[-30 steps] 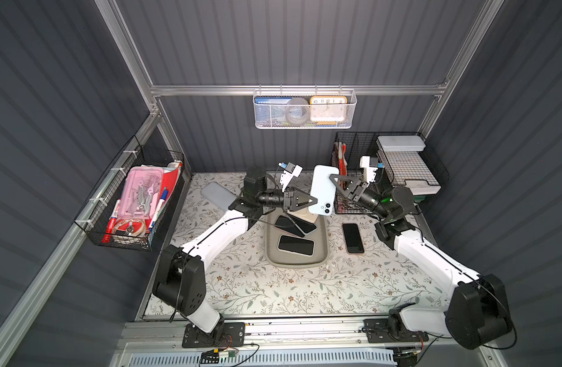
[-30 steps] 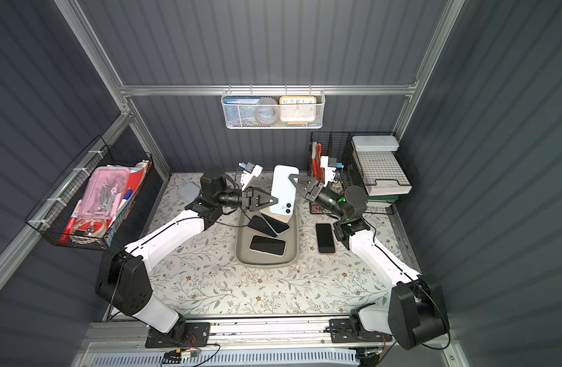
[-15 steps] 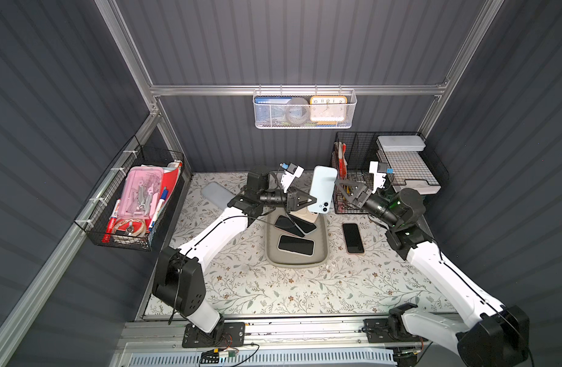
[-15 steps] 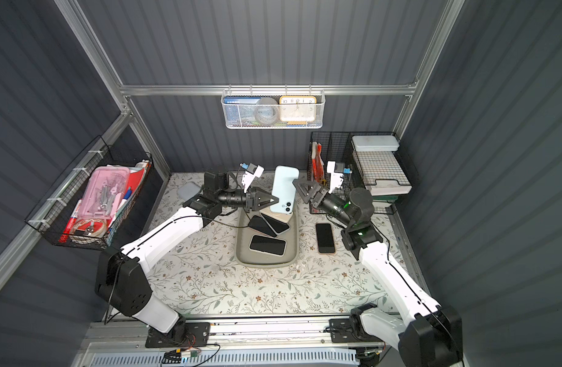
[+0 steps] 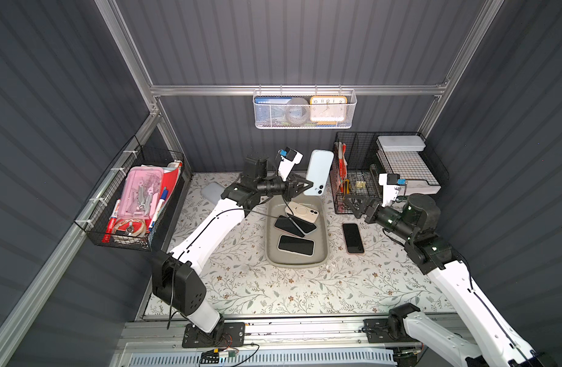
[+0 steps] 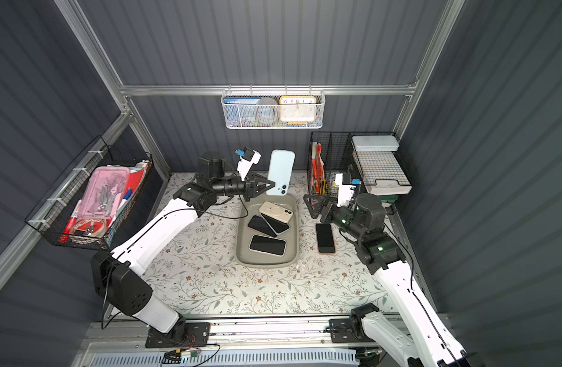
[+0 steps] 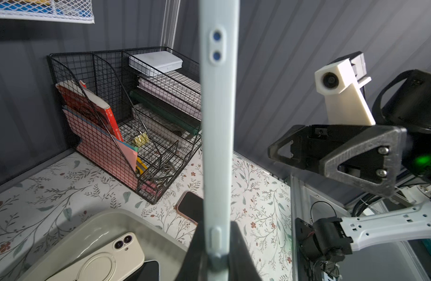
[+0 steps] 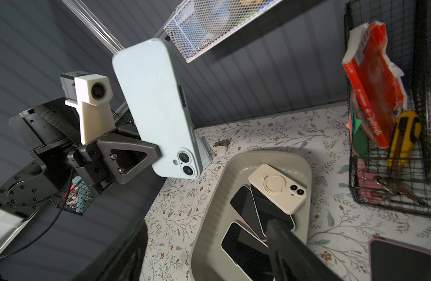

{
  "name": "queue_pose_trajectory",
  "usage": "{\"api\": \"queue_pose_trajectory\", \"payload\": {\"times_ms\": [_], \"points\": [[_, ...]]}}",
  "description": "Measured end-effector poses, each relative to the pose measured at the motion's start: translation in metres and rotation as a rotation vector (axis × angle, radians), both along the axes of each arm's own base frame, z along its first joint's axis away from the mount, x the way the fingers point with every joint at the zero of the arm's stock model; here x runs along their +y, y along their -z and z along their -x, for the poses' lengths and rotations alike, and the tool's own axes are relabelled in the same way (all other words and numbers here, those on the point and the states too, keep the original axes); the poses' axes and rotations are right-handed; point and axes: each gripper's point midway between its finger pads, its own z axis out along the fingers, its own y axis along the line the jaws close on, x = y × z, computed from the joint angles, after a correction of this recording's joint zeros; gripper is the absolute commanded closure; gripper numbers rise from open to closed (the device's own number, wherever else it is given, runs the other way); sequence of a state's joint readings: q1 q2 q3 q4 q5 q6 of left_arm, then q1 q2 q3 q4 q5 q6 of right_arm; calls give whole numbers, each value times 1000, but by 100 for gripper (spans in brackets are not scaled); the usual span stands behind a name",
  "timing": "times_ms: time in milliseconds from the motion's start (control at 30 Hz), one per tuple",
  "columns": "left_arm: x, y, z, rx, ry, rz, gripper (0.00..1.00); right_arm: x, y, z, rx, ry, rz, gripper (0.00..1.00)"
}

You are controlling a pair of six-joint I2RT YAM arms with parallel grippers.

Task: Take the phone out of the storage box
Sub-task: Pick up the phone from the storage box.

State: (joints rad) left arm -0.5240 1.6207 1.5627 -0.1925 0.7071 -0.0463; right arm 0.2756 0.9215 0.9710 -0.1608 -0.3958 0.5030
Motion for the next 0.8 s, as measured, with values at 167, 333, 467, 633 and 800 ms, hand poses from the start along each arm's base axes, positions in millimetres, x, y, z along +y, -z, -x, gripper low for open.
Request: {"api": "queue_pose_trajectory", "payload": {"times_ms": [167,333,467,633,800], "points": [[1,20,-17,-32,-55,-59,100,2,11,-6,106,0,12,17],[9,47,-35,-95,-143,-146,100,9,-5,-7,135,-37,-3,17],[16,64,-44,-140,-188,-203,100,17,-13,-6,145,-84,-12,17],[21,57,-51,-258,-207,-242,100,23,-2,-9,190,-116,-3,1],[24,40,-51,-390,-204,-255,100,25,5,-18,212,-116,17,1]]}}
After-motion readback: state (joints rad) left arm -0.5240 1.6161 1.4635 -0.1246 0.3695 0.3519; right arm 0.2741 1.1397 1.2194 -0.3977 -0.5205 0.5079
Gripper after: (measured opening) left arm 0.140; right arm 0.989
